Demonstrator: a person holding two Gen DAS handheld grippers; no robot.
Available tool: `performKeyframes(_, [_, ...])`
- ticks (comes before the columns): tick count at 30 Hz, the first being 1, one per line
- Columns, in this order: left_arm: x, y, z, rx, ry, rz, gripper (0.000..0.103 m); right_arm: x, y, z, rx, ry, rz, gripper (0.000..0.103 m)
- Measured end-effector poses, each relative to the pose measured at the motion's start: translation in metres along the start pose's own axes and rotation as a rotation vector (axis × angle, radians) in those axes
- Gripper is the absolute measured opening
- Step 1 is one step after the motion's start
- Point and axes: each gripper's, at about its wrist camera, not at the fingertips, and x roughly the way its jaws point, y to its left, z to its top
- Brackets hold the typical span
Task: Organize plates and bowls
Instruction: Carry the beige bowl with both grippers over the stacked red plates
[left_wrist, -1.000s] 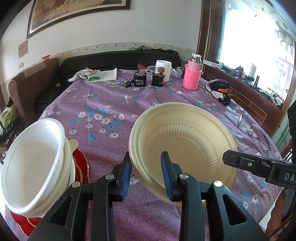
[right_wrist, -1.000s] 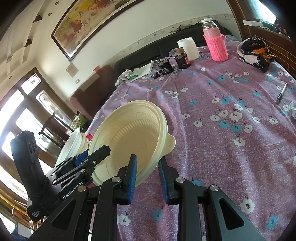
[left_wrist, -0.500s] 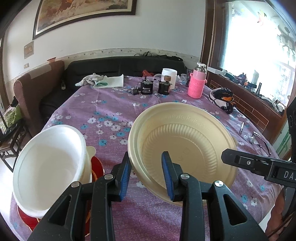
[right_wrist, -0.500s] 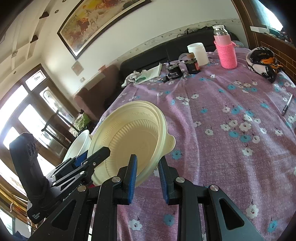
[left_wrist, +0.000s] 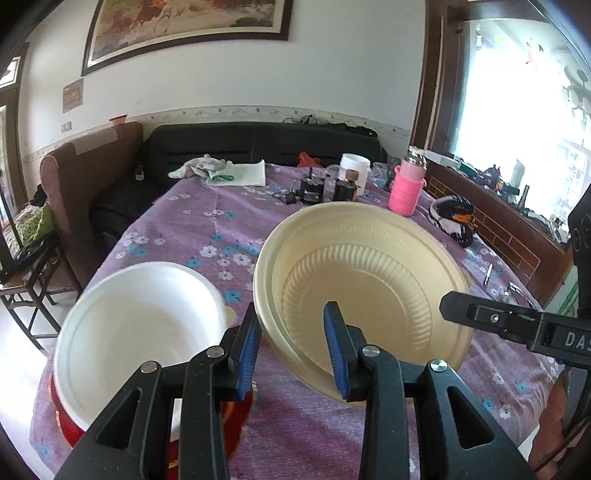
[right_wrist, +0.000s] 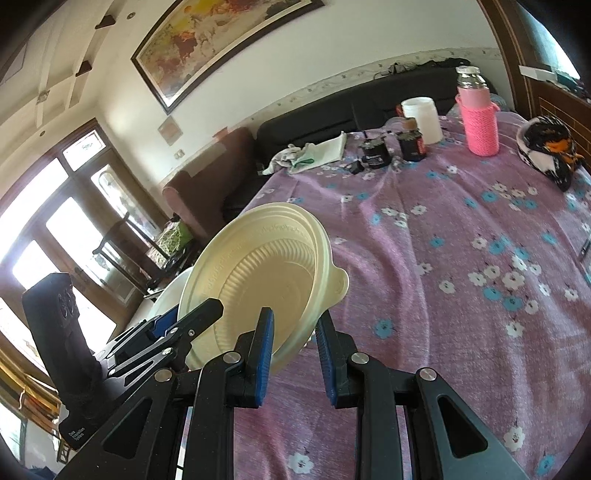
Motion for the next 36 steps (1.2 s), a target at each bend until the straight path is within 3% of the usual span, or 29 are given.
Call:
performKeyframes(21, [-0.043, 0.075, 0.012, -0.117, -0.076, 0.115, 0.033, 0.044, 0.076, 0.021, -0.100, 0.069, 0.116, 0.026])
performKeyframes(36, [-0.045, 0.113, 0.001, -0.191, -0.067, 0.168, 0.033, 0.079, 0.109, 0.017, -0.151, 0.132, 0.152, 0.026])
